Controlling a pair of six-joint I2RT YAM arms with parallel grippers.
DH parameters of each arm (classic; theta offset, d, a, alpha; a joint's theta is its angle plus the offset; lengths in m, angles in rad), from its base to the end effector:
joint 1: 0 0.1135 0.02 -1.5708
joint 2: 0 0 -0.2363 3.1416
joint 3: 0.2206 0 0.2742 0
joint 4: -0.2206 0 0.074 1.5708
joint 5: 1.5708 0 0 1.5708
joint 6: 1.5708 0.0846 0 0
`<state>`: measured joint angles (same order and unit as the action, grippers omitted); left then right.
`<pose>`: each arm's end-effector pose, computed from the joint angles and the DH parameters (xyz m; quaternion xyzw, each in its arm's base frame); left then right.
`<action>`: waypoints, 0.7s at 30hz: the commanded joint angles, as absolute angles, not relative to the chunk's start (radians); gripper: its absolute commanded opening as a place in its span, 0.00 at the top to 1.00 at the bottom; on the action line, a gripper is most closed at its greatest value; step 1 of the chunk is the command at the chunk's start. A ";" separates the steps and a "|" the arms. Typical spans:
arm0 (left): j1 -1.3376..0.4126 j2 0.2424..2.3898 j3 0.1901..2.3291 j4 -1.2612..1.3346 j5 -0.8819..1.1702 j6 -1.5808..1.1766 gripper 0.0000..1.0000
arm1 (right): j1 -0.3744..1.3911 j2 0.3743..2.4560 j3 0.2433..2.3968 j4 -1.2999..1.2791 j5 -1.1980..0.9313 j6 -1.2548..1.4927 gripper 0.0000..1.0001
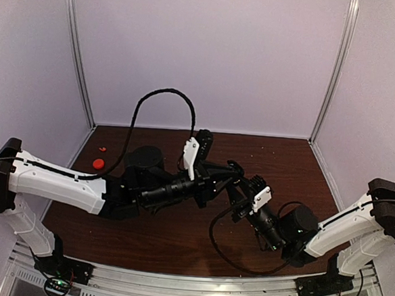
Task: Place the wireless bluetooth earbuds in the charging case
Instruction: Place the right earbud in the right side groove of the charging case.
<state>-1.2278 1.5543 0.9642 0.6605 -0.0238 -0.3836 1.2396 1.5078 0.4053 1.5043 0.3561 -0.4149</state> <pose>0.1465 -0.4043 0.2619 0.2714 0.6255 -0.5220 0.5125 0.1321 0.2935 0.1976 -0.2997 0.4763 0.2394 0.7912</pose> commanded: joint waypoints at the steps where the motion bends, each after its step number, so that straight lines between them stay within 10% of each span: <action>1: -1.230 1.577 0.982 0.579 -0.048 -0.384 0.83 | 1.248 1.475 0.426 1.571 0.351 -0.399 1.00; 21: -1.230 1.572 0.987 0.529 -0.100 -0.386 0.62 | 1.247 1.468 0.416 1.575 0.351 -0.384 1.00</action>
<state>-1.2373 1.5558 0.9771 0.6117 -0.0528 -0.3836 1.2392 1.5074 0.4053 1.4761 0.3759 -0.4103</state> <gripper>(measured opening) 0.368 0.237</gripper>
